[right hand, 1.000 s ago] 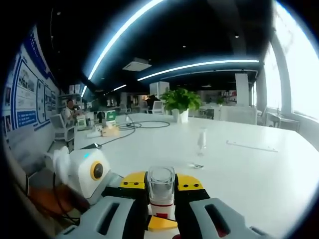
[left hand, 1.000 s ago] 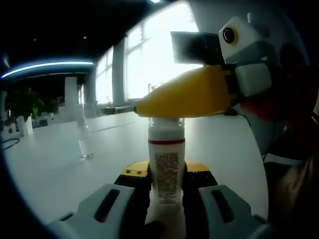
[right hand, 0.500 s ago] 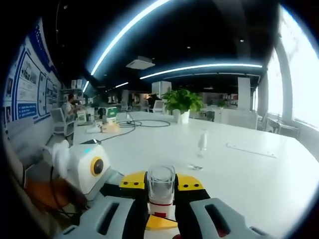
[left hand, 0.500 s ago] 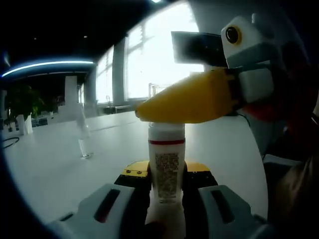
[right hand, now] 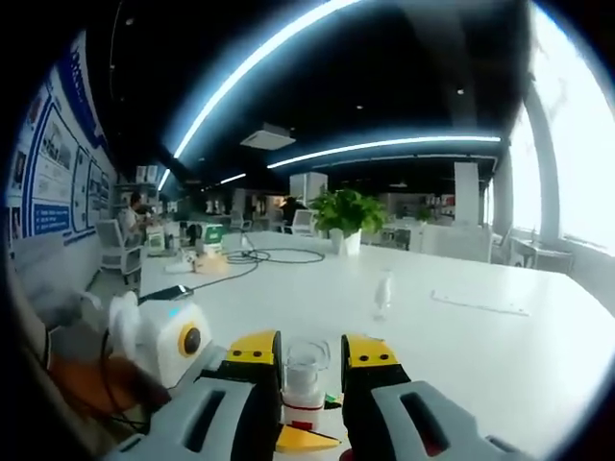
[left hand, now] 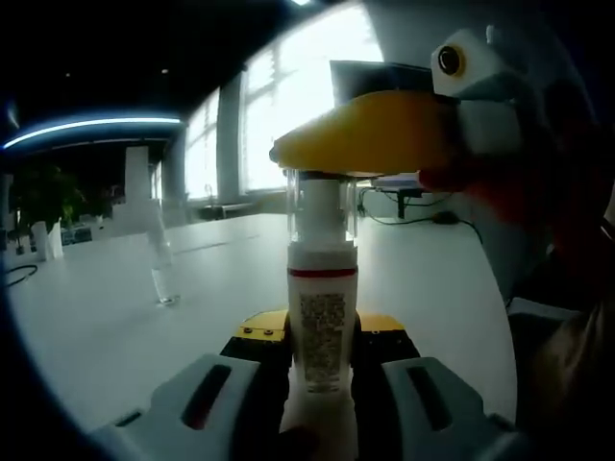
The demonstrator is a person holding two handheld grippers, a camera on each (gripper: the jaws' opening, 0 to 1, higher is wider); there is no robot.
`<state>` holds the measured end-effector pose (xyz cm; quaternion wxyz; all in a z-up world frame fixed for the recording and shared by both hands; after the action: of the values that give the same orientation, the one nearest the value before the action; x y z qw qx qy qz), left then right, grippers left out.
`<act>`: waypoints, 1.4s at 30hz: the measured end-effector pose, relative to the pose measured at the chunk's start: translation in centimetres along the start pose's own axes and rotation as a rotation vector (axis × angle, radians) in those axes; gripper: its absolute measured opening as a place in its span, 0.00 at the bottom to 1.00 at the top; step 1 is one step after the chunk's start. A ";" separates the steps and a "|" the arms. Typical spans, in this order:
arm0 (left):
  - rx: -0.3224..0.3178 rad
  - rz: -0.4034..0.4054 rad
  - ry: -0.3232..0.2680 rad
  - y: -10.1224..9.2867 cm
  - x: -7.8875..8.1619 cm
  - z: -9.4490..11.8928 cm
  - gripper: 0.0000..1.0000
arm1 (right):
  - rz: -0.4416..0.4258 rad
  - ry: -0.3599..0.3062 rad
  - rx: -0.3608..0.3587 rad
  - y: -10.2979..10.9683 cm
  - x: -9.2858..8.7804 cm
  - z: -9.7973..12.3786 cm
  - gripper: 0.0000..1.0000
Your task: Clamp pump bottle remove cover press pump head put on cover
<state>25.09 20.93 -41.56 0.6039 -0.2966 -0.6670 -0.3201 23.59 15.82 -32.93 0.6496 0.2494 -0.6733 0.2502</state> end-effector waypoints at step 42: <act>0.006 0.037 -0.047 0.1 0.8 0.1 0.14 | 0.021 0.077 0.025 0.3 -0.1 -0.8 0.14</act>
<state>25.04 21.12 -40.81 0.5949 -0.3146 -0.6761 -0.2999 24.02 16.55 -33.03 0.6690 0.2406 -0.6472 0.2751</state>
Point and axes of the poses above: the point that each gripper's makers call its tool centre point, and the gripper's own axes: z roughly backward along the fingers, y roughly to its left, x roughly out of its top, the point moved 5 cm from there along z, roughly backward along the fingers, and after that the axes turned 9 degrees about -y, right-handed, at the moved point
